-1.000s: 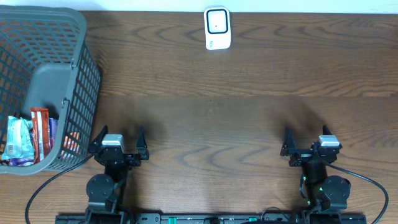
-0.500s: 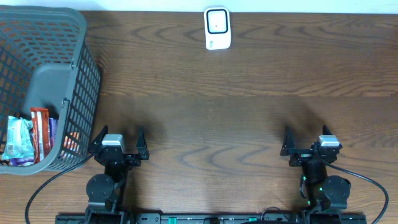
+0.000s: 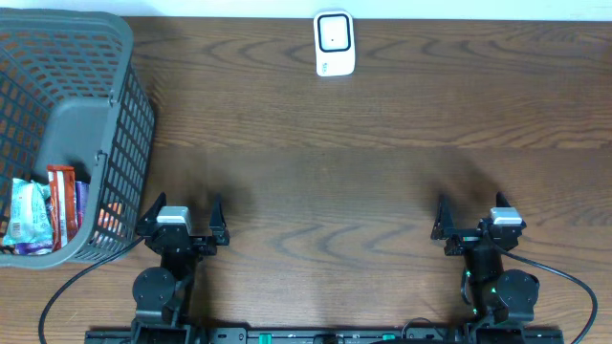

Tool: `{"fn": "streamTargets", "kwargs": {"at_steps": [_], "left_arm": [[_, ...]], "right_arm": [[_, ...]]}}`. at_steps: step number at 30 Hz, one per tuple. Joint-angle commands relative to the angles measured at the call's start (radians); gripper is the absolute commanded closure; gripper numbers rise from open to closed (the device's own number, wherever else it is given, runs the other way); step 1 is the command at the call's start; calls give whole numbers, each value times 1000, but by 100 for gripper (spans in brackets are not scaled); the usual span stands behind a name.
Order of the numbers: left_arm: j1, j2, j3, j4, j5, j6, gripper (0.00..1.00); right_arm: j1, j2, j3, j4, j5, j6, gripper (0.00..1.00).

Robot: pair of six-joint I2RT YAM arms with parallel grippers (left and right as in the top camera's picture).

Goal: Scan the item barcode

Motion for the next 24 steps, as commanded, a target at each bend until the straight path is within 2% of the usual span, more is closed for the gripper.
{"fn": "streamTargets", "kwargs": {"at_steps": [1, 24], "left_arm": [[6, -6, -10, -49, -21, 3, 2], [6, -6, -10, -47, -11, 2, 2]], "right_arm": [[-4, -6, -1, -3, 1, -16, 1], [-4, -6, -1, -3, 1, -16, 1]]}}
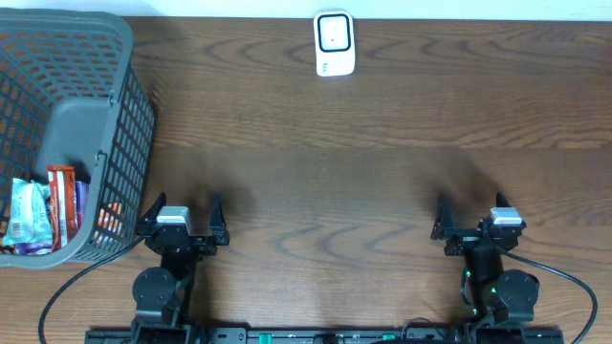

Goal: Scan the item barcode

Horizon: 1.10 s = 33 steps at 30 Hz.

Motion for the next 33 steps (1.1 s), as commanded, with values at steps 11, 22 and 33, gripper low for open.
{"fn": "streamTargets", "kwargs": {"at_steps": [11, 22, 33], "left_arm": [[5, -6, -10, -36, 78, -748, 2], [5, -6, -9, 195, 286, -1217, 2], [5, 80, 203, 541, 243, -975, 2]], "right_arm": [[-4, -6, -1, -4, 2, -16, 1], [-4, -6, -1, -4, 2, -16, 1], [-4, -6, -1, -4, 2, -16, 1]]}}
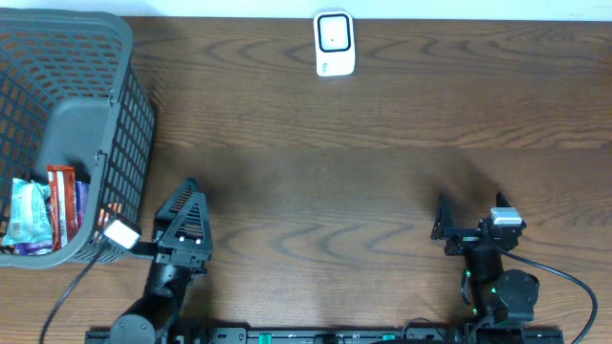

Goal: Scan the item barcode
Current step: 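Reach the left gripper into the basket and grasp the orange snack bar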

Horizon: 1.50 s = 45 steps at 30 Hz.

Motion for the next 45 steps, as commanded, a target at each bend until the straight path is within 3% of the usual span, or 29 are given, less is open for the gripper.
{"fn": "streamTargets", "kwargs": {"at_steps": [1, 3, 5, 8, 11, 14, 17, 25, 27, 29, 39, 45], "left_arm": [[5, 82, 163, 13, -11, 167, 2], [5, 170, 283, -19, -27, 289, 2], [5, 259, 426, -146, -52, 388, 2], [5, 430, 718, -581, -153, 538, 2], [5, 579, 959, -928, -159, 576, 2], [5, 666, 1082, -1065, -158, 599, 2], [6, 723, 1168, -1095, -165, 816, 2], [87, 1109, 1756, -1493, -752, 864, 2], [161, 1229, 1877, -1567, -870, 795, 2], [270, 1363, 1971, -1625, -864, 690, 2], [527, 1601, 1960, -1721, -822, 679, 2], [636, 1683, 1893, -1809, -555, 776, 2]], "right_arm": [[-4, -6, -1, -4, 1, -15, 1], [-4, -6, -1, -4, 1, -15, 1], [-4, -6, -1, -4, 1, -15, 1], [-4, -6, -1, -4, 1, -15, 1], [-4, -6, -1, -4, 1, -15, 1], [-4, -6, -1, -4, 1, -15, 1], [-4, -6, -1, -4, 1, -15, 1], [-4, -6, -1, -4, 1, -15, 1], [-4, -6, -1, -4, 1, -15, 1], [-4, -6, -1, -4, 1, -15, 1], [-4, -6, -1, -4, 1, -15, 1], [-4, -6, -1, -4, 1, -15, 1]]}}
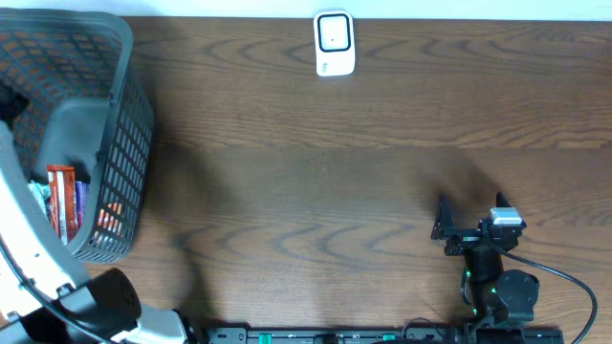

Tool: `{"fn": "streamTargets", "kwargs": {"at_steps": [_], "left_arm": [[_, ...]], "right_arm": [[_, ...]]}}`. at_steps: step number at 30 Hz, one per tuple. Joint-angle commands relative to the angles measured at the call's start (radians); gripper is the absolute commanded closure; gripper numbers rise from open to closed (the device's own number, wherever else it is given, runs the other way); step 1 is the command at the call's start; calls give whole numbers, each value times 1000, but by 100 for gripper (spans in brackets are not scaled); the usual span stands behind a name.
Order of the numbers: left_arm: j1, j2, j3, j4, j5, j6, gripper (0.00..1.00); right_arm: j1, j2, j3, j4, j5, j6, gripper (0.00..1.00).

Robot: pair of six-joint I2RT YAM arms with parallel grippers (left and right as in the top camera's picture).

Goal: Scan the item barcode
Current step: 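Reach the left gripper into the basket and grasp the orange snack bar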

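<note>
The white barcode scanner (334,43) stands at the table's far edge, middle. The grey mesh basket (124,143) at the left holds snack packets: a red-orange one (61,194) and a purple one beside it. My left arm (19,239) rises white along the left edge over the basket. Its gripper end is only a dark shape (8,103) at the frame's edge, so its state is unreadable. The right gripper (470,212) rests open at the near right, holding nothing.
The dark wooden table (335,172) stretches between the basket and the right arm. The basket's tall walls rise at the left. Both arm bases sit on a rail along the near edge.
My left arm was turned toward the basket beside its near corner; now it stands raised over the basket, covering the teal packet. The right arm has not moved.
At the two oldest moments both grippers rested open at the near edge, the packets lying in the basket. Then the left arm had swung toward the basket. Now it reaches over the basket's left side, while the right arm has stayed put.
</note>
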Motion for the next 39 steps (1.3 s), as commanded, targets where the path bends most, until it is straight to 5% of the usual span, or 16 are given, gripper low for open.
{"fn": "streamTargets", "kwargs": {"at_steps": [1, 16, 31, 33, 39], "left_arm": [[49, 42, -60, -6, 200, 99, 1], [62, 54, -558, 231, 214, 153, 8], [83, 54, -724, 445, 203, 167, 9], [83, 54, -756, 484, 243, 183, 21], [83, 54, -793, 533, 322, 235, 23]], "right_arm": [[-4, -6, -1, -3, 1, -15, 1], [-4, -6, -1, -3, 1, -15, 1], [-4, -6, -1, -3, 1, -15, 1], [-4, -6, -1, -3, 1, -15, 1], [-4, -6, -1, -3, 1, -15, 1]]}}
